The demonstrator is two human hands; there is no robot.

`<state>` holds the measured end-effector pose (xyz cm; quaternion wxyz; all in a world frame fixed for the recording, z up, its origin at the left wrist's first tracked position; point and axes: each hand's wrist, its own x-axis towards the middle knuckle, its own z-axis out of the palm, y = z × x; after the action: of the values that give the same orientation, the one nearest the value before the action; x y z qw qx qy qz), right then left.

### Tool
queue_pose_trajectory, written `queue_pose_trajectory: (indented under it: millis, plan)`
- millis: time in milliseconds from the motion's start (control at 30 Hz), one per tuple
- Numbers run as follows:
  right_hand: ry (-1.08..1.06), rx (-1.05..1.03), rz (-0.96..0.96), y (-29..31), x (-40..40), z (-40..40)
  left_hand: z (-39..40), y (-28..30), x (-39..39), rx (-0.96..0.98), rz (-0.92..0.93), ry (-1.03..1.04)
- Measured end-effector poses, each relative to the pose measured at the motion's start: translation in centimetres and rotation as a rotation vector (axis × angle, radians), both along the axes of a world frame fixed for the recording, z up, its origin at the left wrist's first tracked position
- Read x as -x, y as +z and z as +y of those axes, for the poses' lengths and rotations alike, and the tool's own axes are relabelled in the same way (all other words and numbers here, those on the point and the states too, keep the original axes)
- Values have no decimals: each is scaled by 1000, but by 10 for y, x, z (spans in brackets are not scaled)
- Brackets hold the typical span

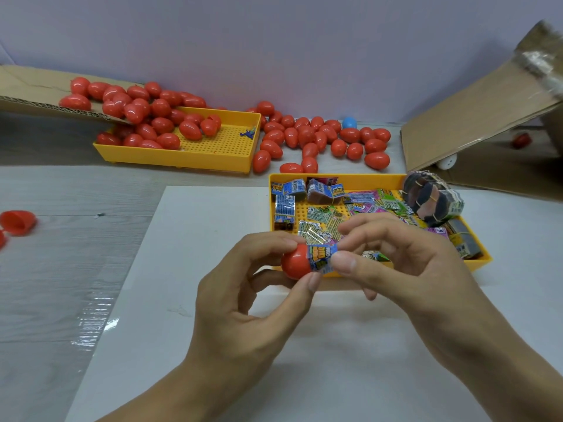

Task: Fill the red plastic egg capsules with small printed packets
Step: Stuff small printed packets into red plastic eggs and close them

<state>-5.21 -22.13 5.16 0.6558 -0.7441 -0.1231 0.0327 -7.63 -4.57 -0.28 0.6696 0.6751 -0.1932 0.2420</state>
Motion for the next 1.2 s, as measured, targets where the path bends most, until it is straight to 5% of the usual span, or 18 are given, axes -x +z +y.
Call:
queue_pose_trajectory:
  millis: [1200]
  plan:
    - [58,66,-15,4,5,5,0,4,1,-2,87,17]
